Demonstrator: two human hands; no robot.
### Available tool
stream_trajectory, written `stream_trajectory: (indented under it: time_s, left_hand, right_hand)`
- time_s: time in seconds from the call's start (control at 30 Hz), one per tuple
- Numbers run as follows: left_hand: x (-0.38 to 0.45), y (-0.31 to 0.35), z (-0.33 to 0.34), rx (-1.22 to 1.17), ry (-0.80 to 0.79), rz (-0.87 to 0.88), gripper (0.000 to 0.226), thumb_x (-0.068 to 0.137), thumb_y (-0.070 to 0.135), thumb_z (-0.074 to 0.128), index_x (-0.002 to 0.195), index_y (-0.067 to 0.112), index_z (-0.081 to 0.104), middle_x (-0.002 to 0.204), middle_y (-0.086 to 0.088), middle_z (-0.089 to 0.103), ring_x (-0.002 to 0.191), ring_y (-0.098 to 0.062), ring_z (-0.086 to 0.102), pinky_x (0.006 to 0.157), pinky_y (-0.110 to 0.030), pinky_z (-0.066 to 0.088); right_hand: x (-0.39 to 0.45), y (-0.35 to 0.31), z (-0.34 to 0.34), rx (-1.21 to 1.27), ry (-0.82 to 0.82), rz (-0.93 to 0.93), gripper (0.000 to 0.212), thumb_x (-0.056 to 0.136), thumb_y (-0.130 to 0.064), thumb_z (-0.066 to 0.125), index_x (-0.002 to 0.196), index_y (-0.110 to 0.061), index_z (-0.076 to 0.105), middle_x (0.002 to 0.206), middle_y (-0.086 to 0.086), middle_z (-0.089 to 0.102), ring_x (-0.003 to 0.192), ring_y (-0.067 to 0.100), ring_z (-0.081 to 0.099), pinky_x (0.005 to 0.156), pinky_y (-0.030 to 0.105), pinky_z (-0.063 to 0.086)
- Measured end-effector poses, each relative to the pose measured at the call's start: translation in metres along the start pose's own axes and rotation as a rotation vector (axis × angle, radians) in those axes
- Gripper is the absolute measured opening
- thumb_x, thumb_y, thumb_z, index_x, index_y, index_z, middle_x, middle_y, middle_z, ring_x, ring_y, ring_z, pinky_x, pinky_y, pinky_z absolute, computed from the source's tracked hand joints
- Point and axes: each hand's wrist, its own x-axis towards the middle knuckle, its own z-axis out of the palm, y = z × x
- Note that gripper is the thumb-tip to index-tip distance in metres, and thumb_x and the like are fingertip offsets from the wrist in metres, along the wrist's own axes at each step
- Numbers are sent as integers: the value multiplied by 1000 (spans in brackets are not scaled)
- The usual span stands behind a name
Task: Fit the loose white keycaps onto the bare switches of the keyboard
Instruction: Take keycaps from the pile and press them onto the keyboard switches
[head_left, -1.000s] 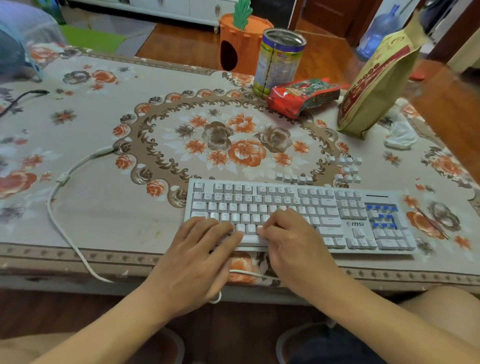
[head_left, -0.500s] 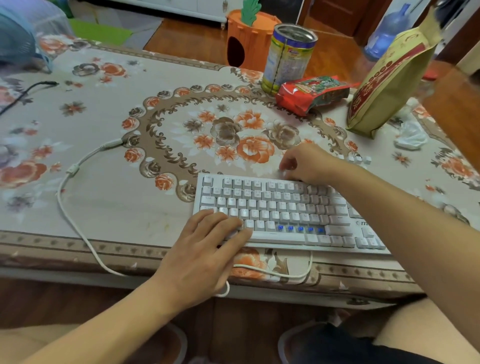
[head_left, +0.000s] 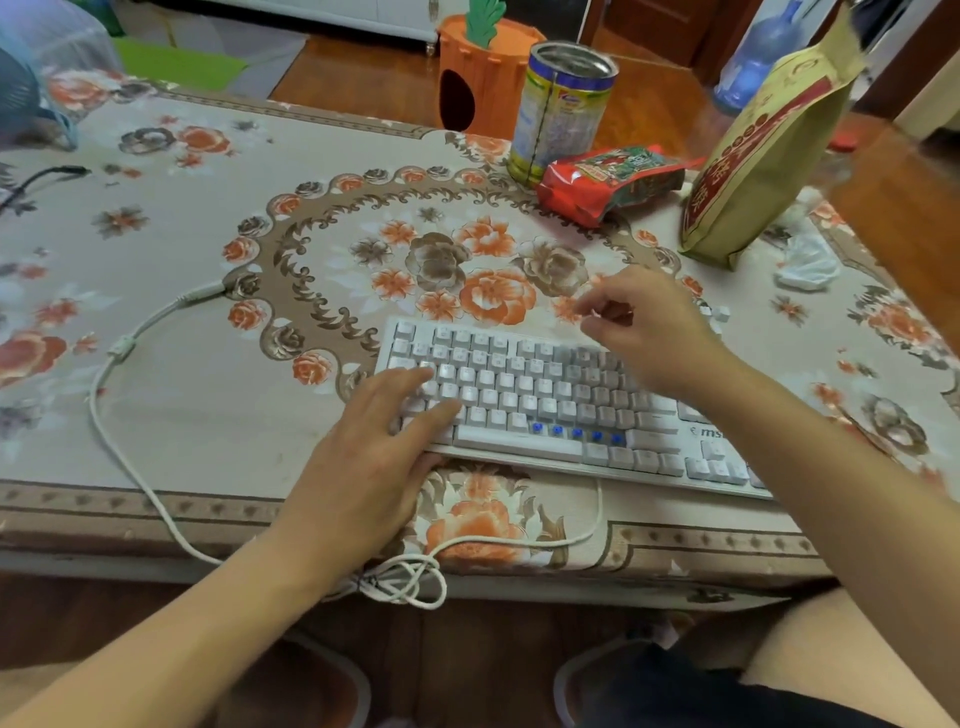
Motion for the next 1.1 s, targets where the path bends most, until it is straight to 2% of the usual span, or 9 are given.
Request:
stream_trajectory:
  time_s: [0.07, 0.17, 0.3, 0.43, 0.63, 0.8, 1.1]
  left_hand:
    - [0, 3, 4, 85, -28, 55, 48, 90, 13, 74, 137, 14, 61, 148, -18, 49, 139, -40, 42, 110, -60, 40]
    - [-2, 12, 9, 195, -112, 80, 55, 95, 36, 61, 148, 22, 51, 156, -14, 41, 146, -39, 34, 117, -69, 23]
    - [-1, 16, 8, 251, -194, 75, 62, 99, 51, 43, 156, 26, 40, 160, -12, 36, 151, -37, 27, 120, -67, 18]
    - [-1, 16, 9, 271, -170, 129, 62, 98, 47, 48, 153, 16, 46, 149, -14, 46, 143, -38, 39, 121, -61, 23]
    - [-4, 16, 9, 315, -68, 154, 58, 91, 34, 63, 142, 7, 57, 132, -15, 57, 126, -38, 51, 117, -55, 33]
    - [7, 27, 12, 336, -92, 180, 55, 91, 37, 59, 137, 6, 58, 128, -16, 58, 120, -37, 53, 111, -52, 37]
    - [22, 40, 22, 333, -136, 198, 55, 95, 37, 51, 142, 8, 53, 131, -15, 56, 119, -36, 52, 101, -50, 42]
  right_hand:
    - [-26, -9, -2, 84, -2, -8, 15, 92, -15, 67, 104, -22, 74, 98, -6, 60, 86, 7, 60, 77, 18, 48]
    - [-62, -20, 7, 199, -16, -49, 22, 91, -10, 69, 111, -17, 71, 102, -7, 63, 91, 5, 62, 84, 19, 53]
    - [-87, -21, 30, 135, 59, -128, 16, 84, -11, 77, 96, -18, 68, 91, -9, 64, 86, 6, 59, 79, 24, 52]
    - [-94, -21, 50, 107, 62, -195, 12, 84, -8, 76, 89, -16, 68, 89, -7, 63, 86, 10, 59, 73, 32, 52]
    - [-95, -23, 58, 77, 109, -211, 9, 84, -6, 75, 91, -11, 73, 95, -5, 66, 90, 11, 63, 78, 30, 55]
    - [-96, -26, 61, 16, 163, -253, 7, 84, -5, 75, 91, -8, 74, 95, -1, 68, 89, 15, 63, 79, 29, 54]
    - [-101, -24, 62, 12, 192, -262, 4, 88, -8, 70, 92, -8, 72, 91, 1, 65, 85, 17, 59, 75, 29, 50]
